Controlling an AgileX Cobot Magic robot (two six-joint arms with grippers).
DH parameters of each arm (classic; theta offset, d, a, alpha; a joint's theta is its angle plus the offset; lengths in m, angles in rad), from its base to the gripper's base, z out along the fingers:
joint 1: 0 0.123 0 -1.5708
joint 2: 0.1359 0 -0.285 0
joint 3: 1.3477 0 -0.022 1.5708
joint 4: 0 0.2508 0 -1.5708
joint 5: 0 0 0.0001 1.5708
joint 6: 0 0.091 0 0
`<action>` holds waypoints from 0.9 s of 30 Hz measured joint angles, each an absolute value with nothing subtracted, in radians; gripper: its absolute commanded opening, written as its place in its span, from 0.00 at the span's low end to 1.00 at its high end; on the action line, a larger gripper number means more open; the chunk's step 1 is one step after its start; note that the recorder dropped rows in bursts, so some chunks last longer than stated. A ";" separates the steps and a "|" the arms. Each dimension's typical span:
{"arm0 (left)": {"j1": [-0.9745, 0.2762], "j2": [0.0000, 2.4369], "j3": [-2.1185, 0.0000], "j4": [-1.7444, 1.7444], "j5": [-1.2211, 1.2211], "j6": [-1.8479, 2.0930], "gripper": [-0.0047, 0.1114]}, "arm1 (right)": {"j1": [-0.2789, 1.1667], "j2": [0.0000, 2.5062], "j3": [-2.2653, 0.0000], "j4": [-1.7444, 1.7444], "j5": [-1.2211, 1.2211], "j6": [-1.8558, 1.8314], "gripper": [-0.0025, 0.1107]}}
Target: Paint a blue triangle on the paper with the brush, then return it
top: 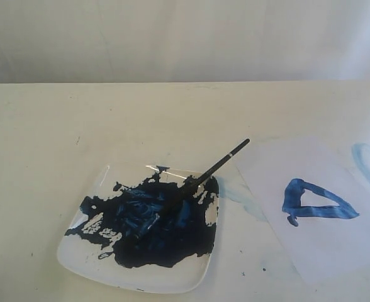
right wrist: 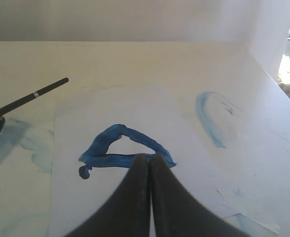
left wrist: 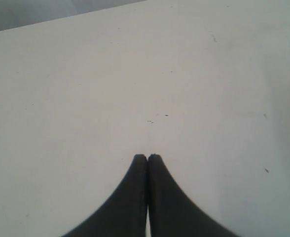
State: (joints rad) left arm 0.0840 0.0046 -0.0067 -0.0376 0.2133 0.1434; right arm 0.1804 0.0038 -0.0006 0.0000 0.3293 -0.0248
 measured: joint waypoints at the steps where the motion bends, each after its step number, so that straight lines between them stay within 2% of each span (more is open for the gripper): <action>1: 0.108 0.005 -0.007 -0.038 0.213 0.143 0.04 | 0.180 0.004 -0.001 0.000 0.329 -0.025 0.02; 4: 0.170 0.005 -0.007 -0.035 0.212 0.143 0.04 | 0.180 0.004 -0.001 0.000 0.329 -0.025 0.02; 8: 0.184 0.005 -0.007 -0.034 0.212 0.143 0.04 | 0.180 0.004 -0.001 0.000 0.329 -0.025 0.02; 17: 0.071 0.005 -0.007 -0.034 0.212 0.143 0.04 | 0.180 0.004 -0.001 0.000 0.329 -0.025 0.02; 27: 0.064 0.005 -0.007 -0.034 0.211 0.143 0.04 | 0.180 0.004 -0.001 0.000 0.329 -0.025 0.02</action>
